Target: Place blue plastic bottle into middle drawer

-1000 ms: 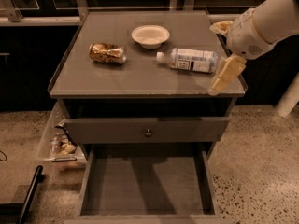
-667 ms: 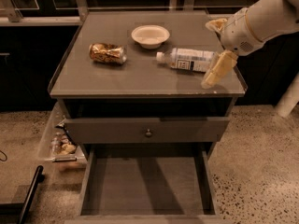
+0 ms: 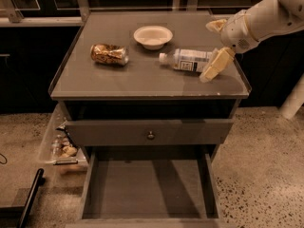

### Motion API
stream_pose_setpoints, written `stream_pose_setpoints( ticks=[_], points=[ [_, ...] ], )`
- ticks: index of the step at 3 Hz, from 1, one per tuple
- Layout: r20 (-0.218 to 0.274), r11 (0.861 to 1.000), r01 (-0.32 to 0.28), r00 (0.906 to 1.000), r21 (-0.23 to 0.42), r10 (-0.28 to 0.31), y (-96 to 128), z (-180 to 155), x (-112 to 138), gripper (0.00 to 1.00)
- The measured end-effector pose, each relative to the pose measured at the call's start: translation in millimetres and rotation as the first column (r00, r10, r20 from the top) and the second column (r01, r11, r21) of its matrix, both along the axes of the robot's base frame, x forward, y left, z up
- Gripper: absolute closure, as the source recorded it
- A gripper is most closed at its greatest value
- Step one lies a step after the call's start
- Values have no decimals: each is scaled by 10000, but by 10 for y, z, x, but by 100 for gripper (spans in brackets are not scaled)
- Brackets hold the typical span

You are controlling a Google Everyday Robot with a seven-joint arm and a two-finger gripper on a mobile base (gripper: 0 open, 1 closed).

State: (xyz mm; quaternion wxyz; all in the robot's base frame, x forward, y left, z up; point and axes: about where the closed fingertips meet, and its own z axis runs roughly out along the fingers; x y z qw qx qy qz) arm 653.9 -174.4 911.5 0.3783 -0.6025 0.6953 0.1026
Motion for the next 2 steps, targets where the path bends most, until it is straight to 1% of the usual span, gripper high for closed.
stream_pose_setpoints(
  ticks=[1,2],
  points=[
    [-312,9998,164,9994,109,-161,-66,-160,189,0],
    [-665,9993,362,9972,120,-354,-120,-350,327,0]
  ],
)
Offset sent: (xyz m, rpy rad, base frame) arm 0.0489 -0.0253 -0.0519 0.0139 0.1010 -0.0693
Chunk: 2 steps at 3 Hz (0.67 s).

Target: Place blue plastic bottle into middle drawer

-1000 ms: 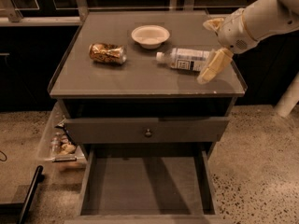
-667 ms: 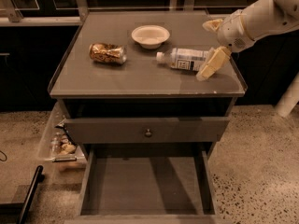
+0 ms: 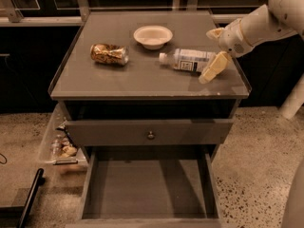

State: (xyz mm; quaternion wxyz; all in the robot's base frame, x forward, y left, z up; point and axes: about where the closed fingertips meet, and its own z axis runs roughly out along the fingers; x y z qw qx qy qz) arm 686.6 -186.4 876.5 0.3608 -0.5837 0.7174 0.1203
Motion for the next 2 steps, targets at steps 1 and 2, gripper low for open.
stream_pose_setpoints(
  ticks=[1,2],
  points=[
    [-275,10000,-9,9996,30,10,13,-136,83,0],
    [-451,9999,-120,9989,50,122,65,-215,142,0]
  ],
)
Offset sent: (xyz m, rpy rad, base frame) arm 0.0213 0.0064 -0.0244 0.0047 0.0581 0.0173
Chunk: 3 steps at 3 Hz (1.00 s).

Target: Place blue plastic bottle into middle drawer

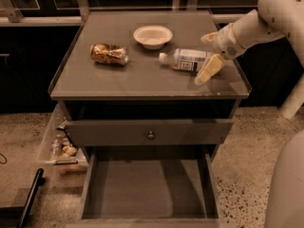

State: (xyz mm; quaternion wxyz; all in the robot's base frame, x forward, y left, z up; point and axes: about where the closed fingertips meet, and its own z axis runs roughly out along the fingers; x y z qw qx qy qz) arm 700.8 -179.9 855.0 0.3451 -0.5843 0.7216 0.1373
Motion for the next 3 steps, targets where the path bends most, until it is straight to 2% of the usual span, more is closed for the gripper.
stream_pose_setpoints(
  ticks=[1,3],
  points=[
    [-2,10000,-2,10000,1,2,1,-1,1,19],
    [-2,10000,-3,10000,1,3,2,-2,1,65]
  ],
)
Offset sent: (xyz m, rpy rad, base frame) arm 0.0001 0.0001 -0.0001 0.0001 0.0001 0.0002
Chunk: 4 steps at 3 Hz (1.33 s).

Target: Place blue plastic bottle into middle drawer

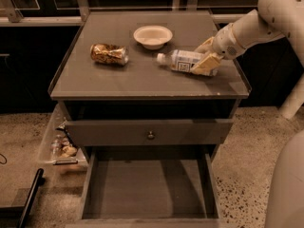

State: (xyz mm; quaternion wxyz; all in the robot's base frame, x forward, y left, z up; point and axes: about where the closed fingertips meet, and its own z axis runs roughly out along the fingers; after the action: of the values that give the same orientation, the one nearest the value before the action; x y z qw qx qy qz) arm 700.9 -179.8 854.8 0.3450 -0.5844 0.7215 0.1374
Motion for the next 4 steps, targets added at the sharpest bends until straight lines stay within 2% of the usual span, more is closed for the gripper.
stream_pose_setpoints(
  ticks=[1,2,4],
  points=[
    [0,10000,0,10000,0,0,0,0,0,88],
    [-30,10000,-31,10000,-47,30,24,-39,-17,100],
    [291,10000,-30,9996,-82,32,-27,1,-235,100]
  ],
)
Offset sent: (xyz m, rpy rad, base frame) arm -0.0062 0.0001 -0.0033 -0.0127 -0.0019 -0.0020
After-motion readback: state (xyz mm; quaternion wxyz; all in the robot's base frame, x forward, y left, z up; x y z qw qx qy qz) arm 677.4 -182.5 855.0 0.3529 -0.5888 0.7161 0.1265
